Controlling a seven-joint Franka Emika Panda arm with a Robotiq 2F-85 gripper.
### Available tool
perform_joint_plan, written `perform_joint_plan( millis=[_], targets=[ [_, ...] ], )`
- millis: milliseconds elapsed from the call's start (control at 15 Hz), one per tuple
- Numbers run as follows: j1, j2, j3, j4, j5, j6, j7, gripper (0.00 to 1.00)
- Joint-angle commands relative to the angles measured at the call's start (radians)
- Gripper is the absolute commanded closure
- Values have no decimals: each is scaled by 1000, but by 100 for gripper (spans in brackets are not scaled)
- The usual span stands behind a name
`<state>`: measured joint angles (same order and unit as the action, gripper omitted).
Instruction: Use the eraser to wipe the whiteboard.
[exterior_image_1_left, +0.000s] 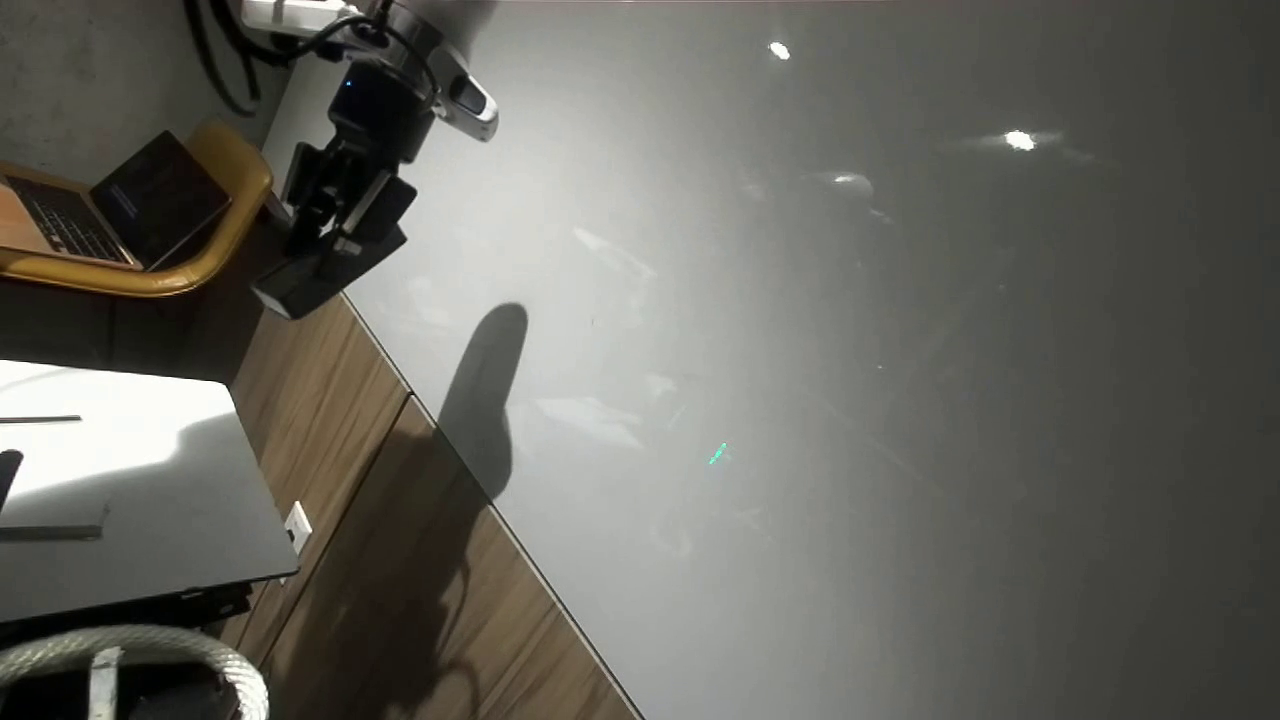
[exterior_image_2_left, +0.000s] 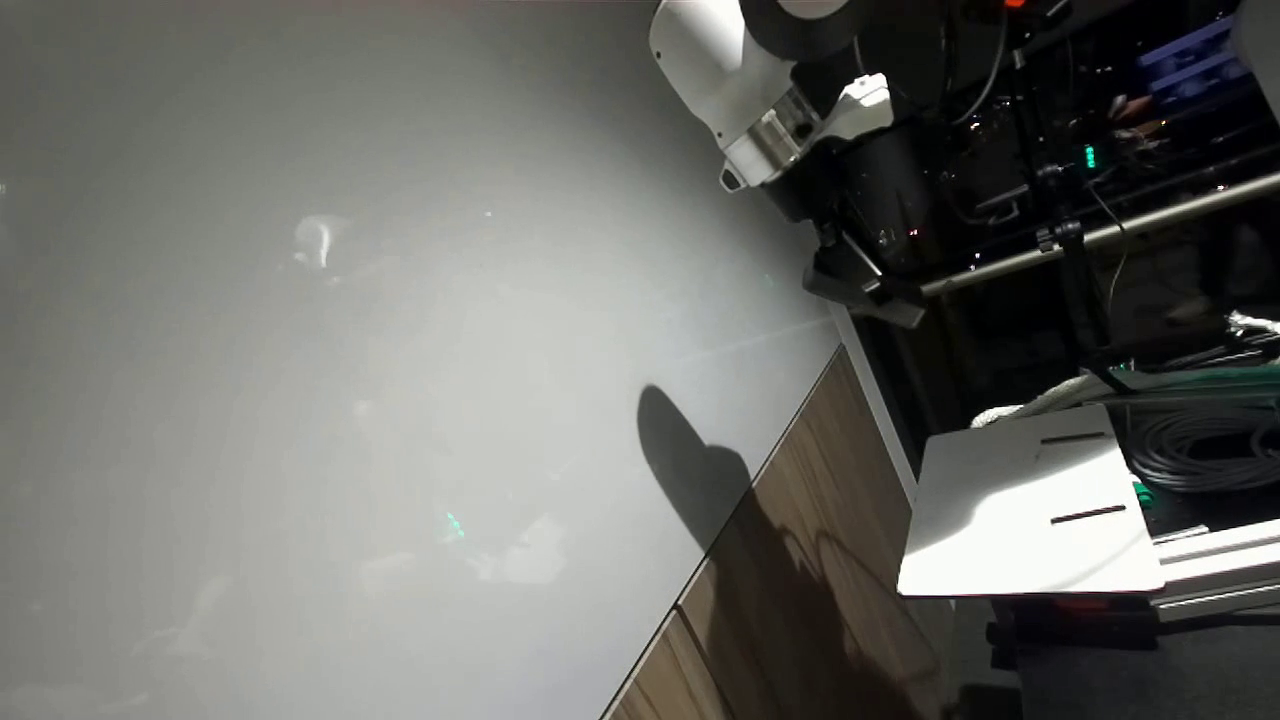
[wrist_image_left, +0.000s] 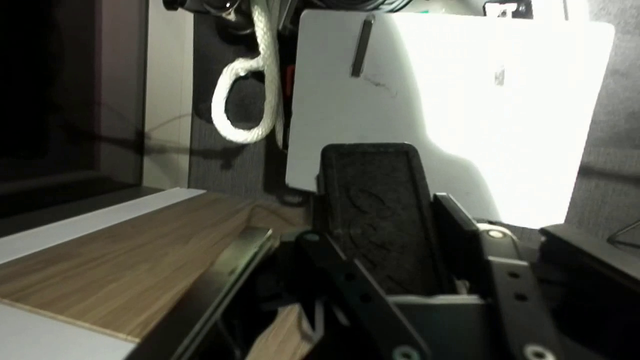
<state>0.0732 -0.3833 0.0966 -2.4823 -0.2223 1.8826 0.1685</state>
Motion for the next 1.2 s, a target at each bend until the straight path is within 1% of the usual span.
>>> perform_joint_plan(
  millis=[0, 267, 467, 867, 1133],
  targets=[
    [0, -14, -29, -84, 84, 18, -55, 72],
    [-3, 24, -54, -118, 166, 36, -108, 72],
    [-10, 83, -65, -108, 189, 93, -133, 72],
    [-30, 200, -80, -113, 206, 200, -160, 72],
    [-34, 267, -79, -99, 210, 238, -167, 72]
  ],
)
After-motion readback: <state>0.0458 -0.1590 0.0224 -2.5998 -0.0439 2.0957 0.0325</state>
